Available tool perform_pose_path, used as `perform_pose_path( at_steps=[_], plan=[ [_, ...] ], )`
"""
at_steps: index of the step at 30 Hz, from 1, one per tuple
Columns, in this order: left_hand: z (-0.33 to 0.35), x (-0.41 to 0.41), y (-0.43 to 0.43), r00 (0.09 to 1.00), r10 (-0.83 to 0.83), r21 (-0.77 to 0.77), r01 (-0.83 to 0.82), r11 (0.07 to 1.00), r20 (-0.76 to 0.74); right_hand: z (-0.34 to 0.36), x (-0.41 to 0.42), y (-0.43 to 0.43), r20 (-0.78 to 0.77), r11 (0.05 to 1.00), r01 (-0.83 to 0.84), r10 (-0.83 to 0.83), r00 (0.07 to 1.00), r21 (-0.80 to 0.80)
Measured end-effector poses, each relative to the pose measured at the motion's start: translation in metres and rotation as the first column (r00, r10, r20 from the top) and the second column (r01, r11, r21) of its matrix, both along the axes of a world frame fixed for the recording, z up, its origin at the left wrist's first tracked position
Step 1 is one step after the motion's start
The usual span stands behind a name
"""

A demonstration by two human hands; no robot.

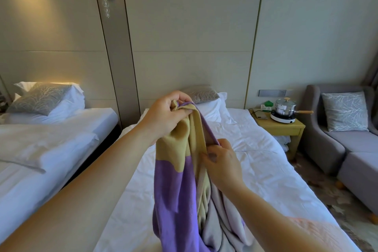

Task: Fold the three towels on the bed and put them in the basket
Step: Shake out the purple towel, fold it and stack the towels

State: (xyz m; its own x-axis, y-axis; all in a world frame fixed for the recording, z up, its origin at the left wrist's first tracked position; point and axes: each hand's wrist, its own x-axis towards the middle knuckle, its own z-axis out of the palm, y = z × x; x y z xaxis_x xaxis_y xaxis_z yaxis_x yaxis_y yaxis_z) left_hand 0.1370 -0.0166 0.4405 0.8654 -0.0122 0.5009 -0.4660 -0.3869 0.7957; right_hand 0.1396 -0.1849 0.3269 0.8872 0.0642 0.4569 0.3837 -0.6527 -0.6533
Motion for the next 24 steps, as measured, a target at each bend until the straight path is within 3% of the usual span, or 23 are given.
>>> perform_pose_path(
  at_steps=[3, 6, 8, 11, 13, 15, 17, 21, 24],
  plan=[
    [-0.005, 0.001, 0.017, 0.988, 0.156, 0.002, -0.156, 0.988, 0.010, 0.006, -0.003, -0.008, -0.039, 0.972, -0.066, 0.077, 0.996, 0.225],
    [-0.015, 0.003, 0.035, 0.973, 0.227, -0.004, -0.228, 0.974, -0.045, 0.034, -0.001, -0.019, -0.112, 0.857, -0.098, 0.178, 0.978, 0.506],
    [-0.020, 0.004, 0.040, 0.963, 0.251, 0.039, -0.248, 0.968, -0.099, 0.053, 0.001, -0.025, -0.120, 0.790, -0.144, 0.264, 0.957, 0.596],
    [-0.027, 0.003, 0.039, 0.947, 0.256, 0.234, -0.209, 0.950, -0.195, 0.068, 0.001, -0.027, -0.124, 0.779, -0.294, 0.426, 0.896, 0.554],
    [-0.031, -0.003, 0.030, 0.947, 0.050, 0.155, 0.000, 0.988, -0.316, 0.069, -0.001, -0.026, -0.174, 0.780, -0.378, 0.518, 0.838, 0.500],
    [-0.035, -0.006, 0.015, 0.893, -0.215, 0.033, 0.248, 0.968, -0.396, 0.071, -0.002, -0.027, -0.211, 0.778, -0.427, 0.564, 0.798, 0.461],
    [-0.038, -0.006, -0.003, 0.825, -0.309, 0.081, 0.390, 0.917, -0.473, 0.073, -0.004, -0.030, -0.230, 0.769, -0.456, 0.592, 0.772, 0.448],
    [-0.041, -0.002, -0.017, 0.830, -0.255, 0.213, 0.400, 0.891, -0.496, 0.066, -0.006, -0.042, -0.211, 0.777, -0.417, 0.559, 0.802, 0.471],
    [-0.037, 0.001, -0.021, 0.903, -0.221, 0.232, 0.320, 0.919, -0.370, 0.048, -0.010, -0.048, -0.181, 0.773, -0.360, 0.513, 0.839, 0.523]
  ],
)
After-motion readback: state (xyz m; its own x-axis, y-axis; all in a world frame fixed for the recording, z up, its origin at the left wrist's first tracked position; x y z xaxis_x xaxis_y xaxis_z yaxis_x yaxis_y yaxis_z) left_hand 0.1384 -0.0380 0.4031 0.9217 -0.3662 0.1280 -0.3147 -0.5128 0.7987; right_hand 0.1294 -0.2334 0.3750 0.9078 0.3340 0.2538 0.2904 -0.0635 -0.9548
